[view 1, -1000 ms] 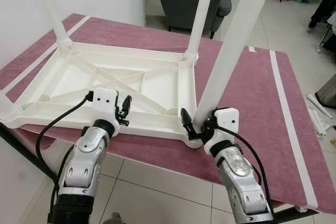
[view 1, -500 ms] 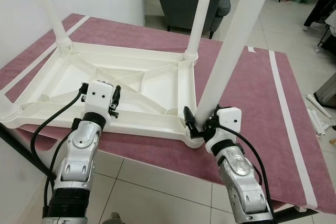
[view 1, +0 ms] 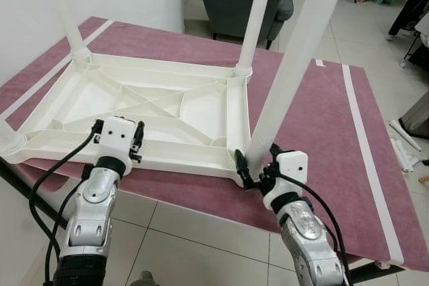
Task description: Building children table
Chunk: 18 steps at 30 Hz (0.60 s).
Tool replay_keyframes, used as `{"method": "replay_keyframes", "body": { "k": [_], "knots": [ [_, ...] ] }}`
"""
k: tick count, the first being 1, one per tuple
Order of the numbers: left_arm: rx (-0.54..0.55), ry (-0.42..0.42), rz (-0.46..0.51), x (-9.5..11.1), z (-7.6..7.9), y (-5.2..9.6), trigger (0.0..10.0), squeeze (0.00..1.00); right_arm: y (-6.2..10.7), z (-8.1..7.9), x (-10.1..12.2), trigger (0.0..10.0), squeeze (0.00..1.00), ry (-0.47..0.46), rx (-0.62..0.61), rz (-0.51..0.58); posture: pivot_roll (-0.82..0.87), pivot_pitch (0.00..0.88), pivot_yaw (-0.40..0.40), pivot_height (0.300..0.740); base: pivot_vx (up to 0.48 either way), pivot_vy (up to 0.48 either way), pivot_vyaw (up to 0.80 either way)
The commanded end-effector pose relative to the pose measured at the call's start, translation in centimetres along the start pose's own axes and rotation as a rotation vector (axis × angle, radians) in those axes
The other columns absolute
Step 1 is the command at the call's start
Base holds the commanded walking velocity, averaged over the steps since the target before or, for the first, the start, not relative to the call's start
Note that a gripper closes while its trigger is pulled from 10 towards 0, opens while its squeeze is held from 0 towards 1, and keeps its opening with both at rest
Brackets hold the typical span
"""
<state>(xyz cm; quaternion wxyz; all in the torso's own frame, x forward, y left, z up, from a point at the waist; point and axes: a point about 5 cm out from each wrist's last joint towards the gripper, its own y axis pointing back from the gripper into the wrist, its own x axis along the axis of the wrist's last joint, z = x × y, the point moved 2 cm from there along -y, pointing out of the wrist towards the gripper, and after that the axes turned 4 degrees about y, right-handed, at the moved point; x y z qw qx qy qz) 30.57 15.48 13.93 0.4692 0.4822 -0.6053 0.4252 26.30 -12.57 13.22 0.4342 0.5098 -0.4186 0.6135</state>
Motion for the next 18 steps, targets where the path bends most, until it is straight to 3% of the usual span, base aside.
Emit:
{"method": "replay_keyframes", "body": {
  "k": [1, 5, 7, 8, 9, 10, 15, 18],
  "knots": [
    [-0.029, 0.021, -0.037, -0.7, 1.1, 0.3, 10.0, 0.0, -0.2, 0.3, 0.2, 10.0, 0.0, 0.001, 0.016, 0.003, 0.12, 0.0, -0.028, 0.74, 0.0, 0.0, 0.0],
    [-0.204, 0.075, -0.056, -0.6, 4.4, 0.6, 10.0, 0.0, -0.8, 0.5, 0.6, 10.0, 0.0, 0.008, 0.028, 0.018, 0.12, 0.0, -0.033, 0.74, 0.0, 0.0, 0.0],
    [-0.204, 0.075, -0.056, -0.6, 4.4, 0.6, 10.0, 0.0, -0.8, 0.5, 0.6, 10.0, 0.0, 0.008, 0.028, 0.018, 0.12, 0.0, -0.033, 0.74, 0.0, 0.0, 0.0],
    [-0.304, 0.099, -0.042, 0.0, 5.7, 0.8, 10.0, 0.0, -0.9, 0.3, 0.7, 10.0, 0.0, 0.003, 0.036, 0.022, 0.12, 0.0, -0.032, 0.74, 0.0, 0.0, 0.0],
    [-0.304, 0.099, -0.042, 0.0, 5.7, 0.8, 10.0, 0.0, -0.9, 0.3, 0.7, 10.0, 0.0, 0.003, 0.036, 0.022, 0.12, 0.0, -0.032, 0.74, 0.0, 0.0, 0.0],
    [-0.382, 0.115, -0.021, 0.7, 6.5, 0.8, 10.0, 0.0, -0.9, 0.0, 0.7, 10.0, 0.0, 0.0, 0.044, 0.023, 0.12, 0.0, -0.031, 0.74, 0.0, 0.0, 0.0],
    [-0.43, 0.133, 0.004, 1.5, 7.2, 0.5, 10.0, 0.0, -1.0, 0.0, 0.7, 10.0, 0.0, -0.002, 0.047, 0.025, 0.12, 0.0, -0.029, 0.74, 0.0, 0.0, 0.0],
    [-0.49, 0.148, 0.008, 1.7, 8.9, 0.2, 10.0, 0.0, -1.3, 0.0, 1.0, 10.0, 0.0, 0.0, 0.054, 0.034, 0.12, 0.0, -0.024, 0.74, 0.0, 0.0, 0.0]
  ]
}}
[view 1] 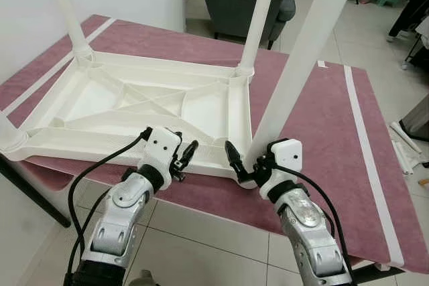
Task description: Building children table
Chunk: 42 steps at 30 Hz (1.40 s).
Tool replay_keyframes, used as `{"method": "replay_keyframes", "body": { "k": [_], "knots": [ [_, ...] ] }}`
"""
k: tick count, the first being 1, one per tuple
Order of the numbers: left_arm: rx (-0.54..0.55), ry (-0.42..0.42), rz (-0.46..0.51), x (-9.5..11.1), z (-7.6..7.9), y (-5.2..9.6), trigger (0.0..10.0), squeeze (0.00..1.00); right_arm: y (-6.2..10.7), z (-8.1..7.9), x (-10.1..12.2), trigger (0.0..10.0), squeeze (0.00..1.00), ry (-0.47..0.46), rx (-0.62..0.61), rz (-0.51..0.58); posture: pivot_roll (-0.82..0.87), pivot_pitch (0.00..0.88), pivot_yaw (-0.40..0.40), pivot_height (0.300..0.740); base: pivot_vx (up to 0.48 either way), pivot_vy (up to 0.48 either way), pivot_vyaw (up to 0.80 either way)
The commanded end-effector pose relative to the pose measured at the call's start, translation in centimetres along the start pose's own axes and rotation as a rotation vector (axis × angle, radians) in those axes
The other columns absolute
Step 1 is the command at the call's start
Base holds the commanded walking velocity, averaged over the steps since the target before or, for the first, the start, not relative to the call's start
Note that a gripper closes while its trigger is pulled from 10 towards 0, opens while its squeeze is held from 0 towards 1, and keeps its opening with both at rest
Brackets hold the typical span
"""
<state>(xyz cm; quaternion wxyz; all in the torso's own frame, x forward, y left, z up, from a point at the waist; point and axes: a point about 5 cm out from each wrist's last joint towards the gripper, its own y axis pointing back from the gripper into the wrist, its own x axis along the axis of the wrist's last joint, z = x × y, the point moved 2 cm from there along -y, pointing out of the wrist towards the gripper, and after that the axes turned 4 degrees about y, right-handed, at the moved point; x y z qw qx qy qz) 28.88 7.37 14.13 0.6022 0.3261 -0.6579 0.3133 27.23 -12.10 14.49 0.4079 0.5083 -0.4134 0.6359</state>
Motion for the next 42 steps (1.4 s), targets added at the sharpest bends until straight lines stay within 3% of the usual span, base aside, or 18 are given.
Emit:
{"method": "replay_keyframes", "body": {
  "k": [1, 6, 8, 12, 14, 21, 30, 31, 32, 33, 37, 42],
  "knots": [
    [-0.048, 0.018, -0.022, -0.7, 1.2, -0.7, 10.0, 0.0, -0.3, 0.0, -0.1, 10.0, 0.0, -0.007, 0.009, -0.008, 0.11, 0.0, -0.02, 0.74, 0.0, 0.0, 0.0],
    [-0.063, 0.038, -0.047, -1.7, 1.9, -1.1, 10.0, 0.0, -0.8, -0.1, 0.4, 10.0, 0.0, 0.004, 0.028, 0.008, 0.1, 0.0, -0.018, 0.74, 0.0, 0.0, 0.0],
    [-0.017, 0.049, -0.082, -3.2, 1.4, -1.8, 10.0, 0.0, -1.4, 0.1, 0.9, 10.0, 0.0, 0.004, 0.05, 0.024, 0.1, 0.0, -0.023, 0.74, 0.0, 0.0, 0.0],
    [0.026, 0.068, -0.098, -3.8, 0.8, -2.1, 10.0, 0.0, -1.6, 0.1, 1.1, 10.0, 0.0, -0.009, 0.091, 0.025, 0.1, 0.0, -0.026, 0.74, 0.0, 0.0, 0.0],
    [0.043, 0.088, -0.128, -4.6, 0.3, -2.2, 10.0, 0.0, -1.6, 0.0, 1.2, 10.0, 0.0, -0.021, 0.186, 0.008, 0.1, 0.0, -0.029, 0.74, 0.0, 0.0, 0.0],
    [-0.037, 0.098, -0.186, -5.9, 1.0, -1.6, 10.0, 0.0, -1.7, 0.7, 0.5, 10.0, 0.0, 0.009, 0.362, -0.059, 0.1, 0.0, -0.024, 0.74, 0.0, 0.0, 0.0],
    [-0.087, 0.097, -0.188, -6.8, 1.6, -0.7, 10.0, 0.0, -3.3, 2.2, 0.0, 10.0, 0.0, -0.034, 0.568, -0.146, 0.11, 0.0, -0.029, 0.74, 0.0, 0.0, 0.0],
    [-0.087, 0.098, -0.188, -6.8, 1.7, -0.6, 10.0, 0.0, -3.5, 2.2, -0.2, 1.8, 0.0, -0.04, 0.571, -0.149, 0.12, 0.0, -0.033, 0.74, 0.0, 0.0, 0.0],
    [-0.088, 0.098, -0.187, -6.8, 1.7, -0.5, 10.0, 0.0, -3.7, 2.3, -0.3, 1.8, 0.0, -0.044, 0.574, -0.152, 0.12, 0.0, -0.033, 0.74, 0.0, 0.0, 0.0],
    [-0.088, 0.099, -0.187, -6.8, 1.7, -0.5, 10.0, 0.0, -3.8, 2.3, -0.3, 0.0, 0.0, -0.056, 0.571, -0.149, 0.13, 0.0, -0.038, 0.74, 0.0, 0.0, 0.0],
    [-0.086, 0.101, -0.187, -6.8, 1.7, -0.4, 10.0, 0.0, -3.9, 2.2, -0.3, 0.0, 0.0, -0.089, 0.557, -0.145, 0.13, 0.0, -0.039, 0.74, 0.0, 0.0, 0.0],
    [-0.089, 0.102, -0.185, -6.8, 1.9, -0.3, 10.0, 0.0, -4.2, 2.1, -1.0, 0.0, 0.0, -0.077, 0.417, -0.177, 0.13, 0.0, -0.037, 0.74, 0.0, 0.0, 0.0]
  ]
}}
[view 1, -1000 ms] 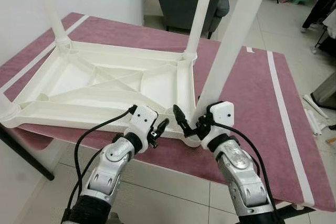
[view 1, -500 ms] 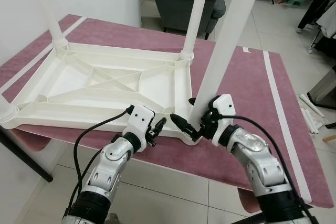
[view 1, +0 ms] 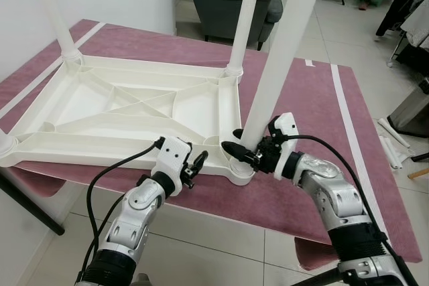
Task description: Building children table
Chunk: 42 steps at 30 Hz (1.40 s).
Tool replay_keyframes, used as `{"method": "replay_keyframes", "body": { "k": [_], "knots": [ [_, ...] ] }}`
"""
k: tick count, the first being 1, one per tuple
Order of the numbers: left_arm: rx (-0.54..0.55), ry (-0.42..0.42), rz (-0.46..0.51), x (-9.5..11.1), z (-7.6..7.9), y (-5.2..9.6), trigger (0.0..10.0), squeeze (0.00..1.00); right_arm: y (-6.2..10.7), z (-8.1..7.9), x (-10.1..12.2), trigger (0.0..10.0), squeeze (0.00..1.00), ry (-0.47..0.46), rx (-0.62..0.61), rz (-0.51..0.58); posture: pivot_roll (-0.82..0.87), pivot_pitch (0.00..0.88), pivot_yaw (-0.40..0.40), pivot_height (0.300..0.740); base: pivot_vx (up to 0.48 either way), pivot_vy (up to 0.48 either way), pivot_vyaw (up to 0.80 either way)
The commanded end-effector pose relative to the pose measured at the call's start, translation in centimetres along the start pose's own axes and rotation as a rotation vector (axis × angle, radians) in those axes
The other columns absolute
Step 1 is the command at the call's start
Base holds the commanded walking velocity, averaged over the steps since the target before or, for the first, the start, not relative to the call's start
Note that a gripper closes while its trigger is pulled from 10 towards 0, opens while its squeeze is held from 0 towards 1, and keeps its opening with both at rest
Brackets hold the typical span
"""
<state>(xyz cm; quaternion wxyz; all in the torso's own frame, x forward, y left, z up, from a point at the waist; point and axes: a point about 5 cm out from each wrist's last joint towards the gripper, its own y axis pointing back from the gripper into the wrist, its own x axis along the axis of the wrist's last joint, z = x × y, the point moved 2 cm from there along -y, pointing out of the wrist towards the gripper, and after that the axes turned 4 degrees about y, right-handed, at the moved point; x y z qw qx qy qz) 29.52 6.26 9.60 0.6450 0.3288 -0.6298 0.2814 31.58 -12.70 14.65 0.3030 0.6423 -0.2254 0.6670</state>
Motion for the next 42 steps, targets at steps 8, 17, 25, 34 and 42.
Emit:
{"method": "replay_keyframes", "body": {
  "k": [8, 17, 25, 34, 42],
  "knots": [
    [-0.059, 0.02, -0.117, -2.5, 1.0, 0.4, 10.0, 0.0, -0.7, -0.7, -2.0, 0.0, 0.0, -0.072, -0.506, -0.078, 0.11, 0.0, -0.029, 0.74, 0.0, 0.0, 0.0],
    [-0.08, 0.002, -0.144, -2.8, 0.9, 0.4, 10.0, 0.0, -0.3, -1.4, -3.7, 0.0, 0.0, -0.104, -0.844, -0.194, 0.11, 0.0, -0.021, 0.74, 0.0, 0.0, 0.0],
    [-0.121, -0.056, -0.118, -1.1, 0.1, 0.0, 10.0, 0.0, -2.5, -1.9, -1.2, 9.3, 0.0, -0.183, -0.898, -0.064, 0.12, 0.0, -0.011, 0.74, 0.0, 0.0, 0.0],
    [-0.379, -0.223, -0.035, 4.1, 0.0, -0.3, 10.0, 0.0, -3.7, -4.8, 2.6, 10.0, 0.0, -0.077, -0.575, 0.138, 0.12, 0.0, -0.014, 0.74, 0.0, 0.0, 0.0],
    [-0.593, -0.332, -0.108, 4.4, 0.9, -1.1, 10.0, 0.0, -3.7, -5.2, 2.8, 10.0, 0.0, -0.062, -0.482, 0.146, 0.11, 0.0, -0.01, 0.74, 0.0, 0.0, 0.0]
  ]
}}
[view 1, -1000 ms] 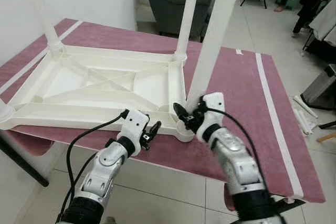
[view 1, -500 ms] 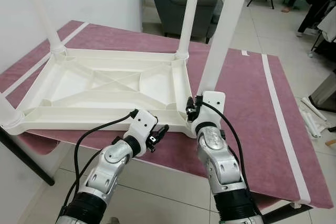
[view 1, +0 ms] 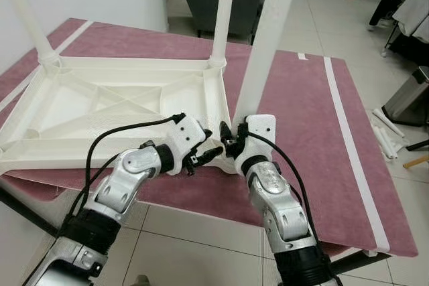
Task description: Building children table
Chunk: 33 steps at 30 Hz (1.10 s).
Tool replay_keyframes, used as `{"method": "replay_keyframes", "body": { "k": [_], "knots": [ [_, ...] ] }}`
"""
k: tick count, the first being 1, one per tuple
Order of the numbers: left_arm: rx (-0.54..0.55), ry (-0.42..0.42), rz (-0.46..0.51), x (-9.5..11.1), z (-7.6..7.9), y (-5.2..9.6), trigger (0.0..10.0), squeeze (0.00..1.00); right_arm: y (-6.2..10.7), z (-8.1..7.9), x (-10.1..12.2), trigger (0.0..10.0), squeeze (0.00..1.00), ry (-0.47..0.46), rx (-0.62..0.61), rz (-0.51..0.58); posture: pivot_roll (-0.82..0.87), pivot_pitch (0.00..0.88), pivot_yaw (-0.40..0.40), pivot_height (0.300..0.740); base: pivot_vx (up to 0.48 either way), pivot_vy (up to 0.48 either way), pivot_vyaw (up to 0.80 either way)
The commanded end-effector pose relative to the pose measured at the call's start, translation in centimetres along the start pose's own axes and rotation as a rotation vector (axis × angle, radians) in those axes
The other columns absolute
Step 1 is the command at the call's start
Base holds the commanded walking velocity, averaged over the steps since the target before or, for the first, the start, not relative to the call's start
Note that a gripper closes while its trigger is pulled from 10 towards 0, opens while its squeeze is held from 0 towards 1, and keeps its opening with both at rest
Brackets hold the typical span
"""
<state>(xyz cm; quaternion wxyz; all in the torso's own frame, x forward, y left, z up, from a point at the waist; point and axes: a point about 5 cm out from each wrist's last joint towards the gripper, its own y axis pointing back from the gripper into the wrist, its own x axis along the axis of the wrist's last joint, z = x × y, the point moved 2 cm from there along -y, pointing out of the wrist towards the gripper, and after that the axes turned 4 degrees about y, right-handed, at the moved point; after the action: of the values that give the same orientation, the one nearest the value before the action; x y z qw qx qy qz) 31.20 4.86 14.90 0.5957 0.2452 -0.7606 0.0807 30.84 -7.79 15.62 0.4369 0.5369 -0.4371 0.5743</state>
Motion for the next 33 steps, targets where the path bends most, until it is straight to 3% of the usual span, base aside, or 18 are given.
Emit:
{"method": "replay_keyframes", "body": {
  "k": [1, 2, 3, 4, 7, 8, 9, 10, 11, 15, 19, 22, 23, 24, 26, 27, 28, 33],
  "knots": [
    [-0.232, -0.014, -0.049, -0.7, 1.6, 0.1, 10.0, 0.0, 0.0, -1.5, 1.2, 10.0, 0.0, -0.029, 0.084, 0.049, 0.11, 0.0, -0.009, 0.74, 0.0, 0.0, 0.0],
    [-0.274, -0.018, -0.066, -0.8, 1.8, 0.2, 10.0, 0.68, 0.0, -1.2, 1.0, 10.0, 0.0, -0.021, 0.076, 0.045, 0.1, 0.0, -0.002, 0.74, 0.0, 0.0, 0.0],
    [-0.314, -0.025, -0.086, -1.0, 2.0, 0.3, 10.0, 1.0, 0.1, -1.0, 0.9, 10.0, 0.5, -0.016, 0.072, 0.043, 0.1, 0.0, -0.002, 0.74, 0.0, 0.0, 0.0],
    [-0.335, -0.034, -0.102, -1.2, 2.0, 0.5, 10.0, 1.0, 0.1, -0.8, 0.9, 10.0, 1.0, -0.014, 0.07, 0.042, 0.09, 0.0, 0.004, 0.74, 0.0, 0.0, 0.0],
    [-0.349, -0.04, -0.126, -1.5, 1.8, 0.8, 10.0, 1.0, 0.2, -0.6, 0.8, 10.0, 1.0, -0.013, 0.067, 0.041, 0.09, 0.0, 0.006, 0.74, 0.0, 0.0, 0.0],
    [-0.351, -0.043, -0.155, -1.8, 1.4, 1.0, 10.0, 0.81, 0.3, -0.5, 0.9, 10.0, 0.0, -0.011, 0.07, 0.042, 0.09, 0.0, 0.007, 0.74, 0.0, 0.0, 0.0],
    [-0.351, -0.043, -0.155, -1.8, 1.4, 1.0, 10.0, 0.81, 0.3, -0.5, 0.9, 10.0, 0.0, -0.011, 0.07, 0.042, 0.09, 0.0, 0.007, 0.74, 0.0, 0.0, 0.0],
    [-0.364, -0.044, -0.172, -2.0, 1.1, 1.3, 10.0, 0.23, 0.4, -0.5, 0.9, 10.0, 0.0, -0.012, 0.079, 0.045, 0.09, 0.0, 0.007, 0.74, 0.0, 0.0, 0.0],
    [-0.374, -0.05, -0.193, -2.2, 0.7, 1.5, 10.0, 0.0, 0.6, -0.4, 1.0, 10.0, 0.0, -0.011, 0.097, 0.05, 0.09, 0.0, 0.006, 0.74, 0.0, 0.0, 0.0],
    [-0.356, -0.066, -0.226, -2.3, -0.7, 1.5, 10.0, 0.0, 0.8, -0.4, 1.3, 10.0, 0.0, 0.001, 0.158, 0.059, 0.1, 0.0, 0.004, 0.74, 0.0, 0.0, 0.0],
    [-0.312, -0.09, -0.246, -2.1, -2.2, 0.3, 10.0, 0.0, 1.0, -0.3, 1.3, 10.0, 0.0, 0.07, 0.316, 0.049, 0.1, 0.0, 0.002, 0.74, 0.0, 0.0, 0.0],
    [-0.308, -0.091, -0.25, -2.1, -2.4, 0.1, 10.0, 0.0, 1.1, -0.1, 1.4, 10.0, 0.0, 0.084, 0.336, 0.049, 0.1, 0.0, 0.002, 0.74, 0.0, 0.0, 0.0],
    [-0.327, -0.092, -0.264, -2.2, -2.3, -0.3, 9.1, 0.0, 1.0, 0.7, 1.1, 10.0, 0.0, 0.114, 0.382, 0.025, 0.09, 0.0, 0.009, 0.74, 0.0, 0.0, 0.0],
    [-0.342, -0.094, -0.275, -2.2, -2.2, -0.5, 4.2, 0.0, 1.0, 1.4, 1.0, 10.0, 0.0, 0.134, 0.415, 0.006, 0.09, 0.0, 0.009, 0.74, 0.0, 0.0, 0.0],
    [-0.36, -0.106, -0.3, -2.6, -2.1, -0.8, 4.2, 0.0, 1.0, 2.3, 1.0, 10.0, 0.0, 0.164, 0.445, -0.012, 0.08, 0.0, 0.013, 0.74, 0.0, 0.0, 0.0],
    [-0.371, -0.118, -0.319, -2.9, -2.0, -0.9, 3.6, 0.0, 0.9, 3.0, 1.0, 10.0, 0.0, 0.183, 0.464, -0.025, 0.08, 0.0, 0.013, 0.74, 0.0, 0.0, 0.0],
    [-0.39, -0.119, -0.333, -3.2, -1.9, -0.9, 0.0, 0.0, 0.8, 3.7, 1.0, 10.0, 0.0, 0.198, 0.481, -0.036, 0.08, 0.0, 0.016, 0.74, 0.0, 0.0, 0.0],
    [-0.414, -0.12, -0.361, -3.9, -1.6, -0.7, 0.0, 0.0, 1.0, 5.8, 1.3, 10.0, 0.0, 0.252, 0.554, -0.078, 0.08, 0.0, 0.017, 0.74, 0.0, 0.0, 0.0]
  ]
}}
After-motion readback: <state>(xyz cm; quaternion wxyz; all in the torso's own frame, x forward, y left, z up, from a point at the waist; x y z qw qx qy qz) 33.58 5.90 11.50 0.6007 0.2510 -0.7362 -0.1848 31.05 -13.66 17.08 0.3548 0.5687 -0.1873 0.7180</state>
